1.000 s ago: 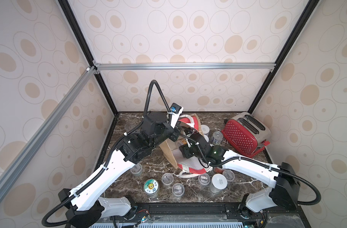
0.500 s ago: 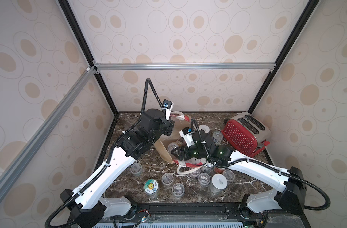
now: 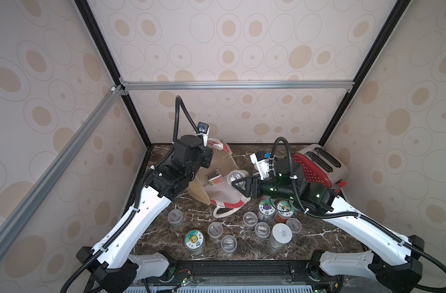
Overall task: Take out the seed jars from the canvas bag
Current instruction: Pick up the seed jar from the canvas bag, then place the seed jar at the center of the board.
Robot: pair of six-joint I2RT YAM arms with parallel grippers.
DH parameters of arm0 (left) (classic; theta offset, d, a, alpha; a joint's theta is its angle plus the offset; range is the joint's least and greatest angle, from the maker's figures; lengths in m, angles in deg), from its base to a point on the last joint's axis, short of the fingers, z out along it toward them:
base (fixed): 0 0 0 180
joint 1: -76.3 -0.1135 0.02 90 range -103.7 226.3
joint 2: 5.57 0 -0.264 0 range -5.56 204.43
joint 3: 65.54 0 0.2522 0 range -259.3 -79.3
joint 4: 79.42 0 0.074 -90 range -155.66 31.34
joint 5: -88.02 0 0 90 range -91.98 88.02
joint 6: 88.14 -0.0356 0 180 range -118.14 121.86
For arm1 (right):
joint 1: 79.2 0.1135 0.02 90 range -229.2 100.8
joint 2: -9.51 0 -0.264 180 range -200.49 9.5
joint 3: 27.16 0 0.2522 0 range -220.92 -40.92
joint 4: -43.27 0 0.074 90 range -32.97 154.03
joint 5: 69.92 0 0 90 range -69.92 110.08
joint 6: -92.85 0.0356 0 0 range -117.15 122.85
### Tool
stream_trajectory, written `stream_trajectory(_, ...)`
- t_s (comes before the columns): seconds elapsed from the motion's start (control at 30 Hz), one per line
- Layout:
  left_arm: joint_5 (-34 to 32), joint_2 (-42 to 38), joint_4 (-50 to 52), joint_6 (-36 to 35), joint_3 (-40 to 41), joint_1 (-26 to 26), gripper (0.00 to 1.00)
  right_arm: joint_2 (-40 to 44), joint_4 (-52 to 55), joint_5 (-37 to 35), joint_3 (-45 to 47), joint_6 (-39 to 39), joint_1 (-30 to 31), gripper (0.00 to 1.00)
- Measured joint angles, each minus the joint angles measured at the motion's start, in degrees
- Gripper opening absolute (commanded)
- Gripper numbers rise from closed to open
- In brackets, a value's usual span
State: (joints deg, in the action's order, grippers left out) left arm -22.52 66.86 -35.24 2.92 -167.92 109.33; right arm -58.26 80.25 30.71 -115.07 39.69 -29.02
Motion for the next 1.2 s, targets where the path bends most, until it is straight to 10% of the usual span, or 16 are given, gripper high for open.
stream_trajectory(0.43, -5.62, 0.33, 0.92, 0.17, -2.93, -10.16, 0.00, -0.31, 7.17, 8.52, 5.31, 4.57, -1.55, 0.53)
stream_trajectory(1.2, -7.02, -5.88, 1.46, 0.17, -2.93, -13.84, 0.00, -46.71, 8.52, 20.26, -8.90, 2.54, -1.66, 0.51)
